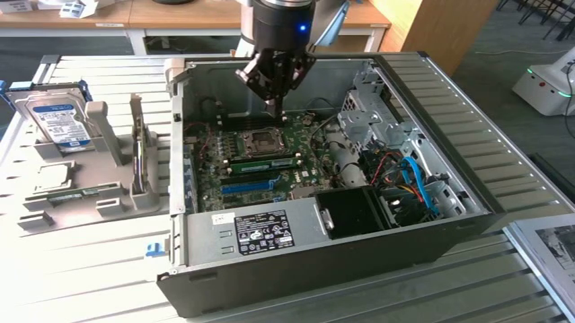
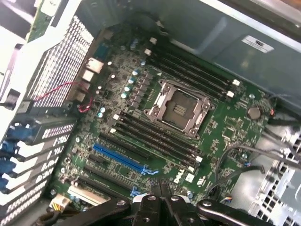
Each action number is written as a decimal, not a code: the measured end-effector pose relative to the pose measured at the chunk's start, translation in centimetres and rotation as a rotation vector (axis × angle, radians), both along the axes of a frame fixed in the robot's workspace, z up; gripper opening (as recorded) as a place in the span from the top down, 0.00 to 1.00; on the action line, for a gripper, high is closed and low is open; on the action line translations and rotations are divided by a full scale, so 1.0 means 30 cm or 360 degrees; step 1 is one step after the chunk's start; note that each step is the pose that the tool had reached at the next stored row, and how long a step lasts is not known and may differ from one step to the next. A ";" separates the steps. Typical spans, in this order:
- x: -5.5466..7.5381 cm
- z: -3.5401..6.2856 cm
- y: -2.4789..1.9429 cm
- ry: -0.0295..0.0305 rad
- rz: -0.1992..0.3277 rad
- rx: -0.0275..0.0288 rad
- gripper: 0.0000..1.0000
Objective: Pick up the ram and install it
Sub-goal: 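Press down the ram until it locks into place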
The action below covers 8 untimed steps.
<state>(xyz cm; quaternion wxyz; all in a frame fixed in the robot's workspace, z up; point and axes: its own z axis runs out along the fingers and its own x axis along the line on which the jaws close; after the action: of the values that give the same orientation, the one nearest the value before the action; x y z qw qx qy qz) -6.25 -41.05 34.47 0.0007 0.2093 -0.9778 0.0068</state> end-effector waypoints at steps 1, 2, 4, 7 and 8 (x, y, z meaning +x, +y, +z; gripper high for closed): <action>0.000 0.000 0.000 0.00000 -0.0026 0.00000 0.90; 0.000 -0.001 0.000 -0.00001 -0.0052 0.00000 0.90; 0.000 -0.001 0.000 0.00000 -0.0104 0.00000 0.90; 0.000 -0.002 0.000 0.00000 -0.0179 -0.00001 0.90; 0.000 -0.002 0.000 0.00000 -0.0204 -0.00001 0.90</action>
<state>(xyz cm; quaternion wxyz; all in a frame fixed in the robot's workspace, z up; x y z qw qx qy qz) -6.25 -41.05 34.40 0.0012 0.1461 -0.9892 0.0067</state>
